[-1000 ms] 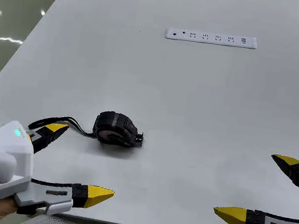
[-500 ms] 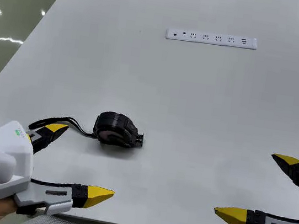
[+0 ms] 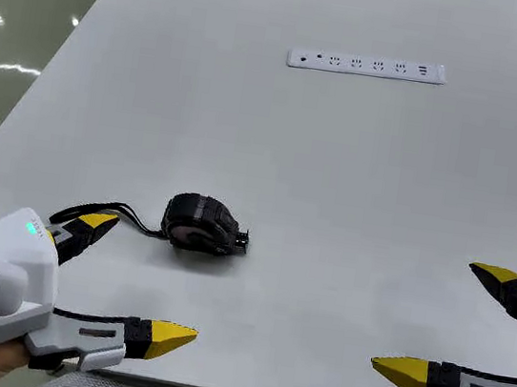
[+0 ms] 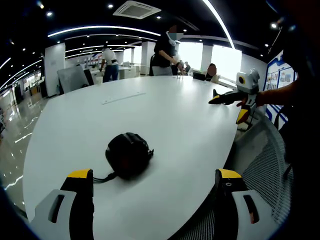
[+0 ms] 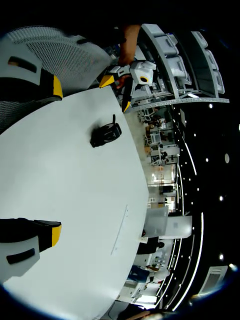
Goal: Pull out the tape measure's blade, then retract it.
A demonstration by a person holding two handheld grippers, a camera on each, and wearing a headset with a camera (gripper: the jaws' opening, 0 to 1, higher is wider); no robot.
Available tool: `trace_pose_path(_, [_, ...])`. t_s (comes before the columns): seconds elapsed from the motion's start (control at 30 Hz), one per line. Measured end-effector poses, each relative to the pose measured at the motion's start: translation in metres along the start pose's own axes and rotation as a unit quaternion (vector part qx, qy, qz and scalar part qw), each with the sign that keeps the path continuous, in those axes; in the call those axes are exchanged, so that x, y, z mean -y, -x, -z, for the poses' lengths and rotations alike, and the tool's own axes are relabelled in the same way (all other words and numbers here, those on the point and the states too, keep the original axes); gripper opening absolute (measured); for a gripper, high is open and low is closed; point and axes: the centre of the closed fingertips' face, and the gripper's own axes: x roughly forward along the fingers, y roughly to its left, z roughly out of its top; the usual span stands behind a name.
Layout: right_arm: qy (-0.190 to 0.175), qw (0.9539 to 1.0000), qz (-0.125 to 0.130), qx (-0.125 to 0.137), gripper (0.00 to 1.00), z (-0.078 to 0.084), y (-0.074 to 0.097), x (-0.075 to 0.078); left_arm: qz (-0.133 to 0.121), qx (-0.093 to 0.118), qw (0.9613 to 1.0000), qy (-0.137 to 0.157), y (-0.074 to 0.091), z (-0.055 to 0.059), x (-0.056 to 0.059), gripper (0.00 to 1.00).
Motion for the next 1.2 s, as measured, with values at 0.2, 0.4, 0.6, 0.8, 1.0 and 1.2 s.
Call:
trace_pose_path(0.2, [0.007, 0.9999, -0.002, 0.008, 0.99, -0.003, -0.002, 0.004, 0.002, -0.001, 1.0000, -0.004, -0.002, -0.001, -0.004, 0.99])
trace_pose_path(0.4, [0.011, 0.9999, -0.006, -0.001, 0.98, -0.003, -0.005, 0.008, 0.007, -0.005, 0.9999, -0.010, -0.004, -0.003, -0.008, 0.99])
trace_pose_path(0.6, [0.018, 0.9997, -0.017, -0.008, 0.94, -0.003, -0.008, 0.009, 0.013, -0.008, 0.9998, -0.015, -0.008, -0.004, -0.011, 0.99])
trace_pose_path(0.8, [0.026, 0.9992, -0.027, -0.015, 0.94, -0.003, -0.013, 0.010, 0.020, -0.013, 0.9995, -0.019, -0.012, -0.005, -0.015, 0.99])
trace_pose_path(1.0, [0.034, 0.9985, -0.037, -0.022, 0.94, -0.001, -0.019, 0.012, 0.029, -0.019, 0.9991, -0.025, -0.017, -0.006, -0.017, 0.99])
trace_pose_path(1.2, [0.042, 0.9974, -0.050, -0.031, 0.94, 0.000, -0.026, 0.012, 0.038, -0.026, 0.9984, -0.032, -0.023, -0.007, -0.024, 0.99])
